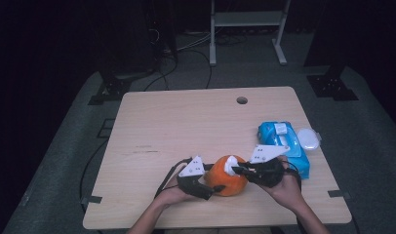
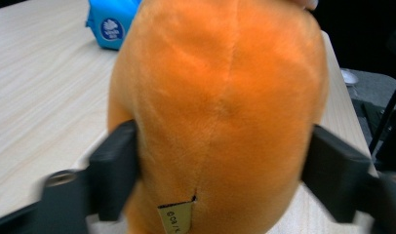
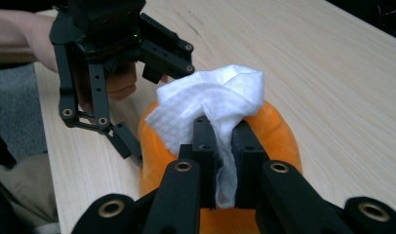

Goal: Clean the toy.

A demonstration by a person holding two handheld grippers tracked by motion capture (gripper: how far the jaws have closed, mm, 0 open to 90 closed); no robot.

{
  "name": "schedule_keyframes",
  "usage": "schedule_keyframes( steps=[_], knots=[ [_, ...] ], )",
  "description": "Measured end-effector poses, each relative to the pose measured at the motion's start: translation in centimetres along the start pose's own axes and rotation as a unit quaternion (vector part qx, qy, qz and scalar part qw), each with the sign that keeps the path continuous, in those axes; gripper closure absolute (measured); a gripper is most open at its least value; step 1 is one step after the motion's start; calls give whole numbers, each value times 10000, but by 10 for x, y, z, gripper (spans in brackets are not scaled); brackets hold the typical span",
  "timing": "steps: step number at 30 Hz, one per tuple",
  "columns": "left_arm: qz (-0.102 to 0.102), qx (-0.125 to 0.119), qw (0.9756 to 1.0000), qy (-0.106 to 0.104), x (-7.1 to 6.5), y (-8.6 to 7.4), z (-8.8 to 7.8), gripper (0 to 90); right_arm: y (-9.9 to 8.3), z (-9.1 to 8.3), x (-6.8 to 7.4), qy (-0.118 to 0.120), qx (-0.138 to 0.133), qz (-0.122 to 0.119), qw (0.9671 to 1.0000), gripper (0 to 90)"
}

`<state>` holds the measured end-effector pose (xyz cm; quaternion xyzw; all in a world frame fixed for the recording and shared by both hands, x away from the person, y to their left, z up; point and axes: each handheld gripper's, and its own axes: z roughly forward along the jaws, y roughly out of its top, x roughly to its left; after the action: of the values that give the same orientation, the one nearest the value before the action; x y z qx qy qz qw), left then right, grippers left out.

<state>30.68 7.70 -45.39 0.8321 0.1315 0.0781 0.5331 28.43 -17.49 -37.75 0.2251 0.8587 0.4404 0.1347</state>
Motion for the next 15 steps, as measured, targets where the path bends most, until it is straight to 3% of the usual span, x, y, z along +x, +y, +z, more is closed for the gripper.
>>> schedule_keyframes(
  steps=[5, 7, 8, 9, 15],
  knots=[
    [-56, -397, 9992, 1, -2, 16, -14, 367, 6, -14, -3, 8, -353, 107, 9993, 823],
    [64, -524, 9986, 75, -4, 25, -22, 372, 10, -22, -4, 11, -534, 159, 9984, 823],
    [64, -524, 9986, 75, -4, 25, -22, 373, 10, -22, -4, 11, -534, 159, 9984, 823],
    [134, -579, 9982, 111, -6, 32, -29, 373, 13, -29, -6, 38, -709, 202, 9973, 823],
    [120, -421, 9990, 116, -8, 34, -35, 373, 14, -29, -5, 150, -745, 280, 9967, 824]
  ],
)
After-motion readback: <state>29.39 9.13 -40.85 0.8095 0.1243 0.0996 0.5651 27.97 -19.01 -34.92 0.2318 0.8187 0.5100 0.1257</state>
